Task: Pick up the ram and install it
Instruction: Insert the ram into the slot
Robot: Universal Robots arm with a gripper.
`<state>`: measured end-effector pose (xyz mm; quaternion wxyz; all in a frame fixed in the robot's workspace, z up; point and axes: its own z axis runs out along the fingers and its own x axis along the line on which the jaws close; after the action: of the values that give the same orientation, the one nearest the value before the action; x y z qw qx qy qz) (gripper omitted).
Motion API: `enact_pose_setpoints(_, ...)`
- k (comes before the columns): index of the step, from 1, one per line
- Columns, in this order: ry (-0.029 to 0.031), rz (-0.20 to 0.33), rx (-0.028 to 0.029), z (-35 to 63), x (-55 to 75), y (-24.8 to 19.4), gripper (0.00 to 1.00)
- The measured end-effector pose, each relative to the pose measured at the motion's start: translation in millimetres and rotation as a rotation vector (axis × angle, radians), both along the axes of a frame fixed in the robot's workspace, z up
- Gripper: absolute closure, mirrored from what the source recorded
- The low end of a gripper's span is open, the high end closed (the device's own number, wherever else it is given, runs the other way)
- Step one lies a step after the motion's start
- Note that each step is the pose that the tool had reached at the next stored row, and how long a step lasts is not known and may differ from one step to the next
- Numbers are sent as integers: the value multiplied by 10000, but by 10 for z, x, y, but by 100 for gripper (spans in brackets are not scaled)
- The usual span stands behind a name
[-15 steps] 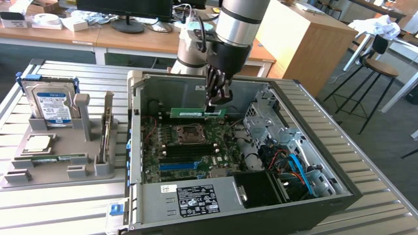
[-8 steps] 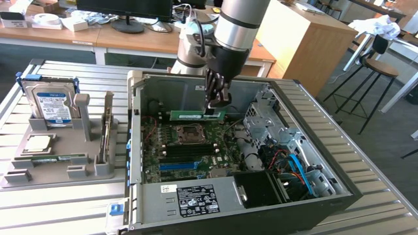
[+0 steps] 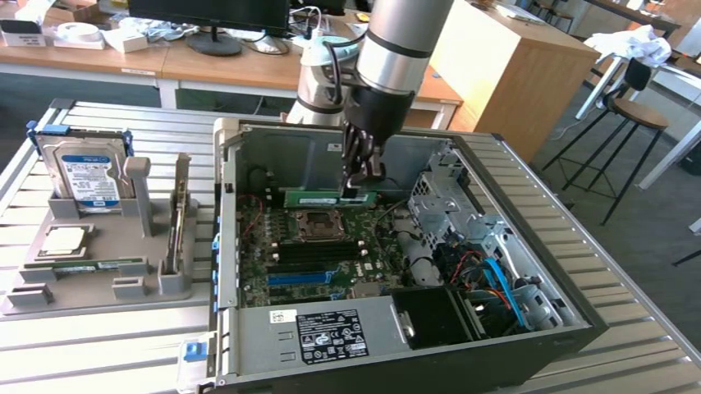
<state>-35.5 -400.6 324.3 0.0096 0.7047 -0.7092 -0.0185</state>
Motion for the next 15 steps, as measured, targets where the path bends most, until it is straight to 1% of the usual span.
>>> enact_pose_setpoints(15,-10,-1,0,-142,0,0,89)
